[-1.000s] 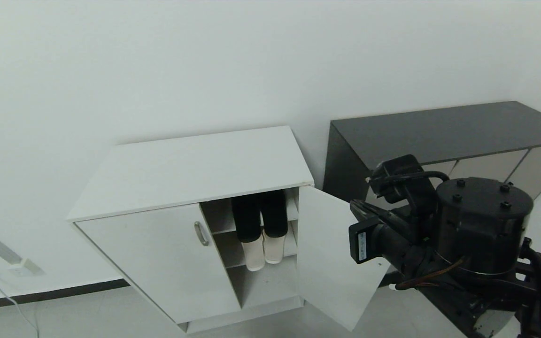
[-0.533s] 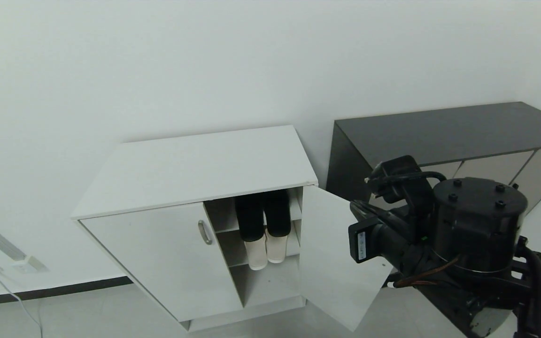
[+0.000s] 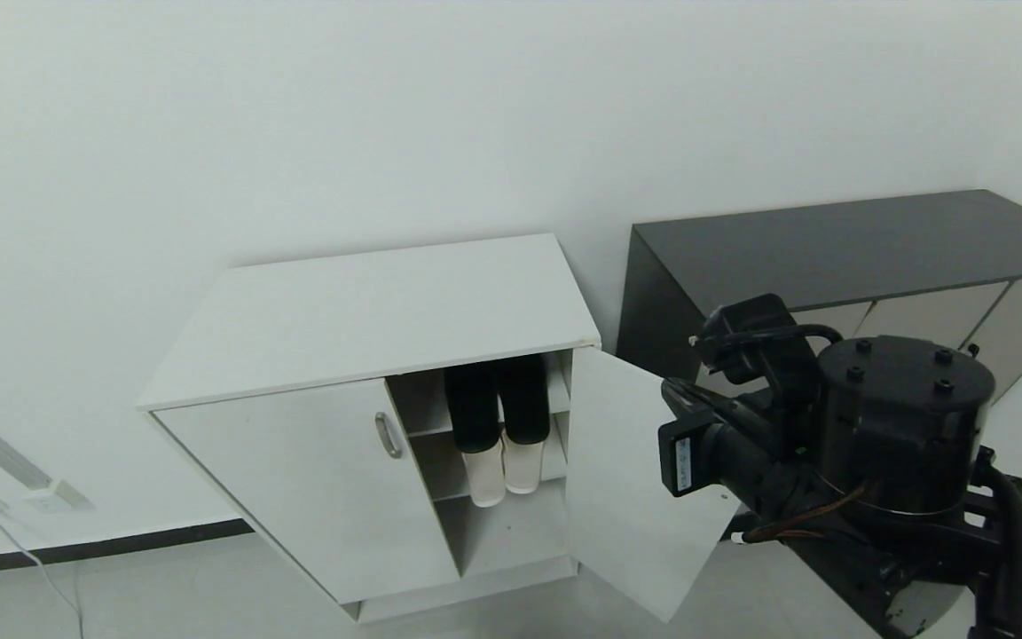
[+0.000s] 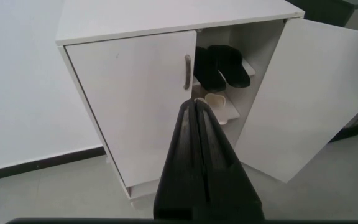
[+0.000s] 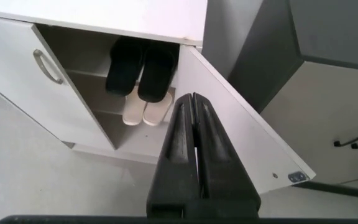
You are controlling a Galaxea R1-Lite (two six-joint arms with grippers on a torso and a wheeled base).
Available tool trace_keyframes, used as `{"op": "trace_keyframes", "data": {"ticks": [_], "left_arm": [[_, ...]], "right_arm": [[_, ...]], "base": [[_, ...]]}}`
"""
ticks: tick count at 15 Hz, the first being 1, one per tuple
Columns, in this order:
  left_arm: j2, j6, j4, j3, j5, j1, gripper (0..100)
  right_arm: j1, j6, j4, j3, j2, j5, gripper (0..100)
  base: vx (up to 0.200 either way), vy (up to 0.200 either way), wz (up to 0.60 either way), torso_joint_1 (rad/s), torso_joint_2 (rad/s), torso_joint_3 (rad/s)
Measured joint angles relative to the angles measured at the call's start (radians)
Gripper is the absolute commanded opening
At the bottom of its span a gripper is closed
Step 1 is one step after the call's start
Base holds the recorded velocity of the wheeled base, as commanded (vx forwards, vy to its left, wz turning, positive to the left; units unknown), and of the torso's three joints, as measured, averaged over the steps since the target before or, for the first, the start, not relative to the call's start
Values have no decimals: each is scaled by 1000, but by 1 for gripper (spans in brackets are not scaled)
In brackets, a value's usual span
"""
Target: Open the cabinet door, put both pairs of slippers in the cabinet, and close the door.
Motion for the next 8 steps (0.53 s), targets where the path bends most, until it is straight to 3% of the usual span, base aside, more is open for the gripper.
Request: {"op": "trace_keyframes", "data": {"ticks": [2,8], "left_arm": [[0,0,0,0,0,0,0],[0,0,0,0,0,0,0]], "right_arm": [[1,0,-14,0,0,14,0],[-17,1,-18,1,1,21,0]], "base": [[-200,0,0,-10,0,10],[0,0,0,0,0,0]]}}
